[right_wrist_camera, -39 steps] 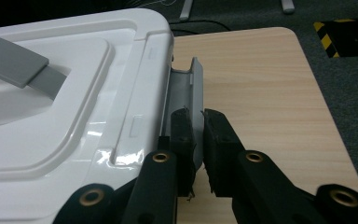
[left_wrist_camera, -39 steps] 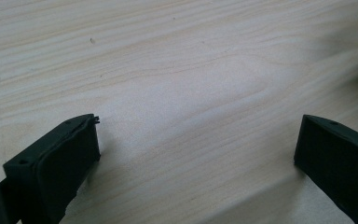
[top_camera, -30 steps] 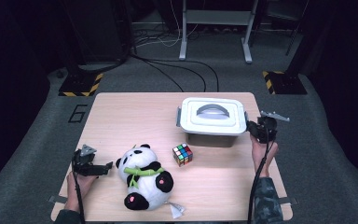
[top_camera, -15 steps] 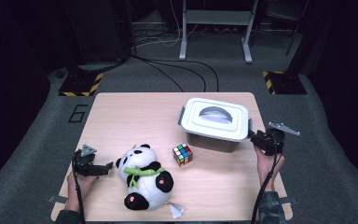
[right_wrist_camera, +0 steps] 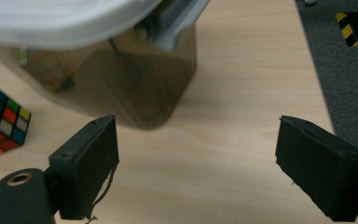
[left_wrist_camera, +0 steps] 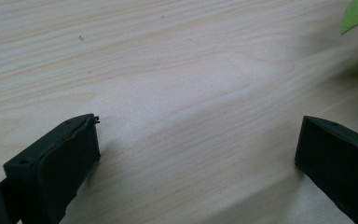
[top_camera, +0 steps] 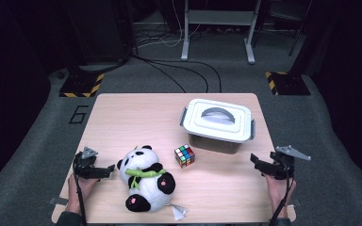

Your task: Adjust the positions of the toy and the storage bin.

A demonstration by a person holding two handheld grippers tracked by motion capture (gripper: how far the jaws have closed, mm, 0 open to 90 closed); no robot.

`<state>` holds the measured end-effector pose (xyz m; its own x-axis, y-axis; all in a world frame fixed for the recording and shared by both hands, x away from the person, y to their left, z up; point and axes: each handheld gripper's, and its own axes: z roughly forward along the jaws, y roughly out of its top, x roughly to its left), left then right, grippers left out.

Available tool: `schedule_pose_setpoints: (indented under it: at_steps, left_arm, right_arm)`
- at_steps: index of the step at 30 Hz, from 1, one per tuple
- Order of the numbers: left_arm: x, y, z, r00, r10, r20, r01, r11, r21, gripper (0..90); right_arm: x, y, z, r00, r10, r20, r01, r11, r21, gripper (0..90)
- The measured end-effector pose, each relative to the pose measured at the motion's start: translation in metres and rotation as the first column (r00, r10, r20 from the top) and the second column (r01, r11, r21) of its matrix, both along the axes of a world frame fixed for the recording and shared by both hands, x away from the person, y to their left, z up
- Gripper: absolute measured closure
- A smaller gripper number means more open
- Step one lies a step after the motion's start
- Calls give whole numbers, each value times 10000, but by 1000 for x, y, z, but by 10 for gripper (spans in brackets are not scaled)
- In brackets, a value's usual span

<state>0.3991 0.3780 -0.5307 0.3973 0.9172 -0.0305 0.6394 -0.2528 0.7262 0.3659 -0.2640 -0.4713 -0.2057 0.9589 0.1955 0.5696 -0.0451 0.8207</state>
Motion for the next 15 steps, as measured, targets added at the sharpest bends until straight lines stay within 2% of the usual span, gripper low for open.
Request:
schedule_pose_setpoints:
  at_steps: [4, 9, 15]
  left_arm:
    - [-3, 0, 4, 9997, -207, -136, 204, 9996, -170, 0]
    - [-12, -5, 17, 9990, -428, 139, 432, 9987, -259, 0]
    - [-24, -12, 38, 9954, -874, 394, 895, 9945, -544, 0]
  right_arm:
    - [-3, 11, -19, 9980, 474, -417, -489, 9981, -363, 78]
    - [0, 25, -39, 9919, 849, -943, -937, 9912, -934, 63]
    - [5, 36, -53, 9881, 931, -1228, -1112, 9824, -1501, 56]
